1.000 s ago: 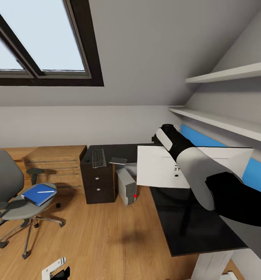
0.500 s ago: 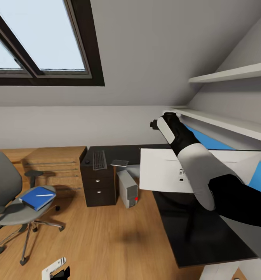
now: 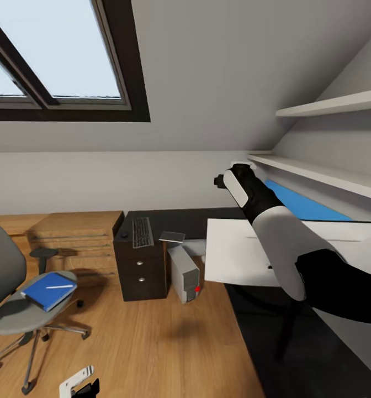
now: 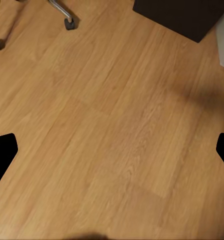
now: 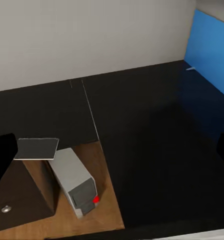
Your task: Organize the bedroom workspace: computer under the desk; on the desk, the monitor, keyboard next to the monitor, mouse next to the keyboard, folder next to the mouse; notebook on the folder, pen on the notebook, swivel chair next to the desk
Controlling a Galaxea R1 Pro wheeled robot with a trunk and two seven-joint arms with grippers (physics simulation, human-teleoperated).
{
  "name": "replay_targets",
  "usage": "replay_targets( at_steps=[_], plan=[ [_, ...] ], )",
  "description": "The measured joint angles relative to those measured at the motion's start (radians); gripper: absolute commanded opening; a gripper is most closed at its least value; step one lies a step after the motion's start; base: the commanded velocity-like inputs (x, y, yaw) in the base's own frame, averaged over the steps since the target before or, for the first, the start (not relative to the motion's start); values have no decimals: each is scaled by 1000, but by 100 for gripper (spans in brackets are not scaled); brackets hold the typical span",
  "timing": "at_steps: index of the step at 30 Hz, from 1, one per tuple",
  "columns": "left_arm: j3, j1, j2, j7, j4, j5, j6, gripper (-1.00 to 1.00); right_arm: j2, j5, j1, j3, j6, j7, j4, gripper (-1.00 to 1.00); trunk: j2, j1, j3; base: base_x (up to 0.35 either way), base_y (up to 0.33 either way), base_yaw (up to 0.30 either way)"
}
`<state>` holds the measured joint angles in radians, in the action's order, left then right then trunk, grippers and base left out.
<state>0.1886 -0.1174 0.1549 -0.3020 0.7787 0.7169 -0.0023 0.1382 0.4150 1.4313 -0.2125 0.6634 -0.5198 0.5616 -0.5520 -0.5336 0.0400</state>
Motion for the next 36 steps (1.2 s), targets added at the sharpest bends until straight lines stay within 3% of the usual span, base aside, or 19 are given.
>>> replay_targets(
  at_steps=[9, 20, 36],
  plan=[
    [1, 0, 0, -1, 0, 0, 1, 100, -1, 0, -16, 0, 3, -3, -10, 100, 0, 0, 0, 32, 1, 0],
    [2, 0, -1, -1, 0, 0, 1, 100, -2, -1, -22, 1, 3, -3, -135, 100, 0, 0, 0, 3, 0, 0],
    [2, 0, -2, -1, 0, 0, 0, 100, -18, -2, -23, 0, 5, -3, -163, 100, 0, 0, 0, 0, 0, 0]
  ],
)
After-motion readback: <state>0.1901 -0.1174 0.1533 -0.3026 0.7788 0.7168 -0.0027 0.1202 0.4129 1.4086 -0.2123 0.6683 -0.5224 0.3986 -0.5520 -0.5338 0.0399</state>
